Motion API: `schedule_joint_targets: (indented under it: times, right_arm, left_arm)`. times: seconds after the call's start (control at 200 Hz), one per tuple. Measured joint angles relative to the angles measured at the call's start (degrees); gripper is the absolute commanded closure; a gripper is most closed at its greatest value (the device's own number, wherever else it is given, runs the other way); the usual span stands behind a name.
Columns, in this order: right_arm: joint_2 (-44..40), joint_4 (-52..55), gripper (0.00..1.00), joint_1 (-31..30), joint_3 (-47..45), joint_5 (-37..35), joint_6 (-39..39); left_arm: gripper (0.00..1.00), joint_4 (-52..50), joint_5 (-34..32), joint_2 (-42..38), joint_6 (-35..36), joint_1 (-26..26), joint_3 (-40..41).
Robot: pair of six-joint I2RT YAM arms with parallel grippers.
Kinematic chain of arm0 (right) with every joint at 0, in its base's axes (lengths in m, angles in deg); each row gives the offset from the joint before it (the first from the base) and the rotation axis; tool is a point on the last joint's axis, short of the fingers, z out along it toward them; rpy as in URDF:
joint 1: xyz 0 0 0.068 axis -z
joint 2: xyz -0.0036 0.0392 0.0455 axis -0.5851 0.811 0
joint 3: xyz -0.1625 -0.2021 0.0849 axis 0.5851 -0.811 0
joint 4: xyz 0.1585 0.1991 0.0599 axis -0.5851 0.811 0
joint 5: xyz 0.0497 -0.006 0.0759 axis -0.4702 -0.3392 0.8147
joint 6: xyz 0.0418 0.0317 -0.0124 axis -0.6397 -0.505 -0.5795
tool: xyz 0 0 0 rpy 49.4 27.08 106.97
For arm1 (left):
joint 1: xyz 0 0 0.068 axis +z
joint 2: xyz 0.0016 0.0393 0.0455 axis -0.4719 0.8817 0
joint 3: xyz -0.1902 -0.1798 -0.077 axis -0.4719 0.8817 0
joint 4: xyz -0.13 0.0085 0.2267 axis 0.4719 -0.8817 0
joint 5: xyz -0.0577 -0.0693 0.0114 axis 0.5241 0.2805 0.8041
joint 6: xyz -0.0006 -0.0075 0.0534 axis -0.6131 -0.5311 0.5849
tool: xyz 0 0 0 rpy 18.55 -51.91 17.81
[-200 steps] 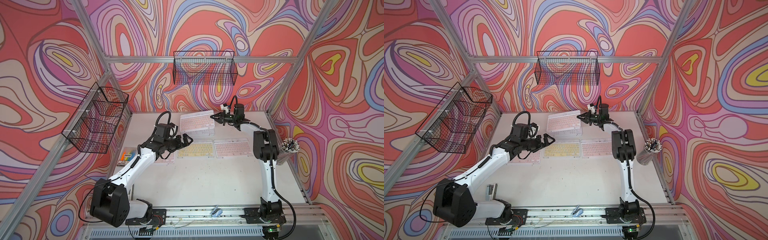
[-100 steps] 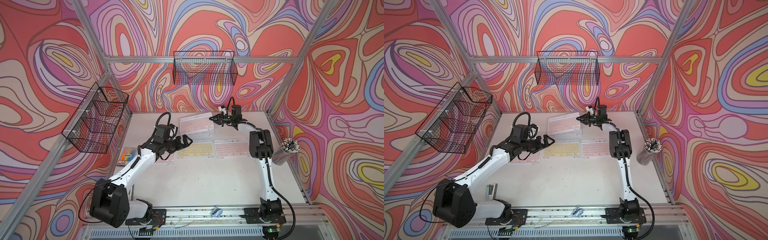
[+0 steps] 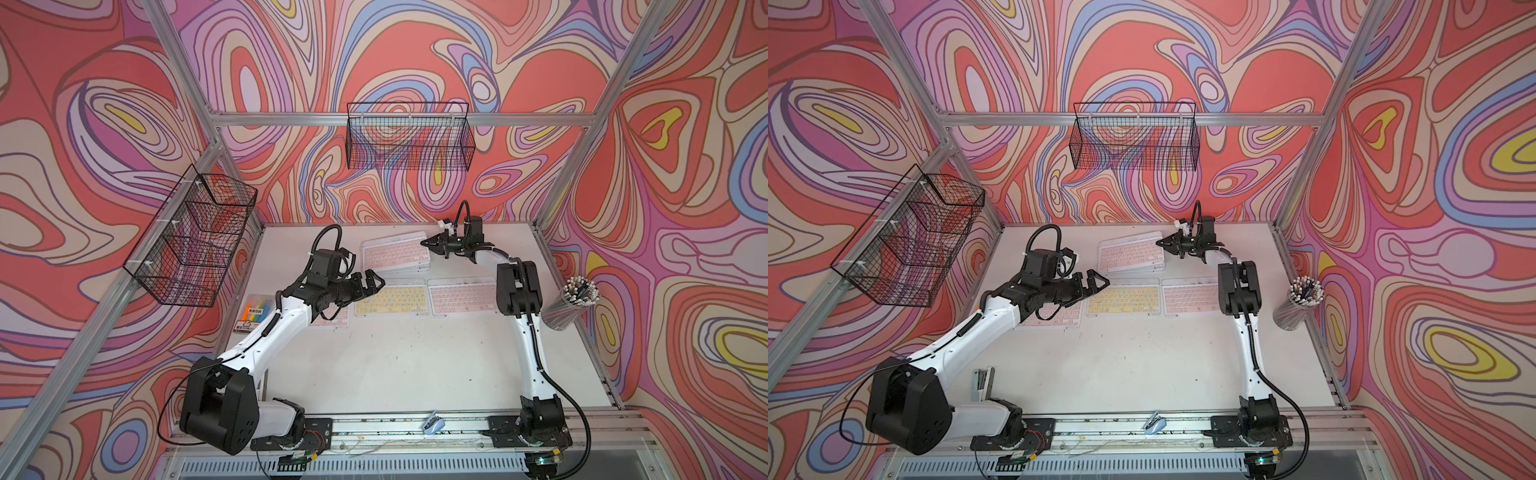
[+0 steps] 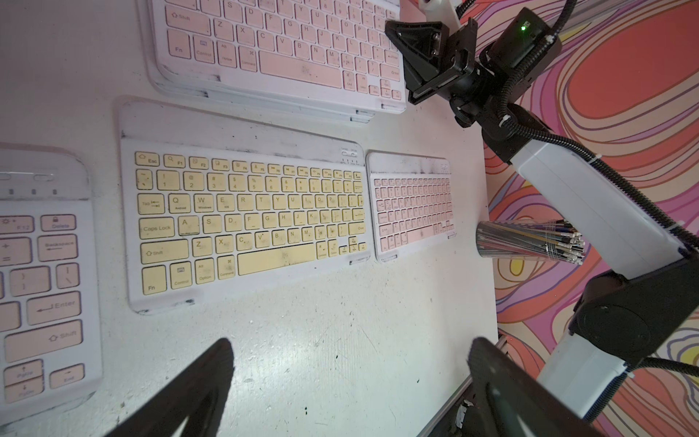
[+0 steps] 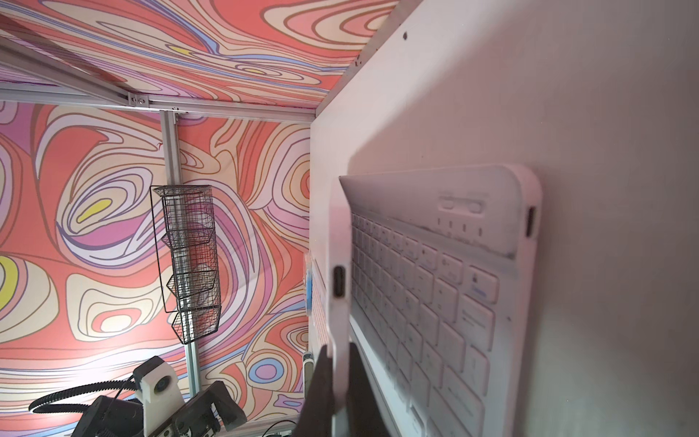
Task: Stack the numeric keypads
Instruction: Place the numeric keypad at the numeric keypad.
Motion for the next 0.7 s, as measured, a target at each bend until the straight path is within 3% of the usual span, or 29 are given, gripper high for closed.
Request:
schedule_joint_targets:
  times: [0.16,0.431,0.696]
  right_arm:
    - [1.4,1.6,0.99,0.0,1.7,0.0,0.6]
    - [1.5,10.5,0.73,0.0,5.2,-3.1,6.3]
    - [1.5,17.8,0.69,0.0,6.3,-8.9,11.6]
  left_arm:
    - [0.0,0.0,-0.1,0.4,0.0,0.0,0.0]
    - [0.0,0.0,-0.2,1.6,0.0,0.0,0.0]
    - [0.01,0.0,-0.1,3.0,0.0,0.0,0.0]
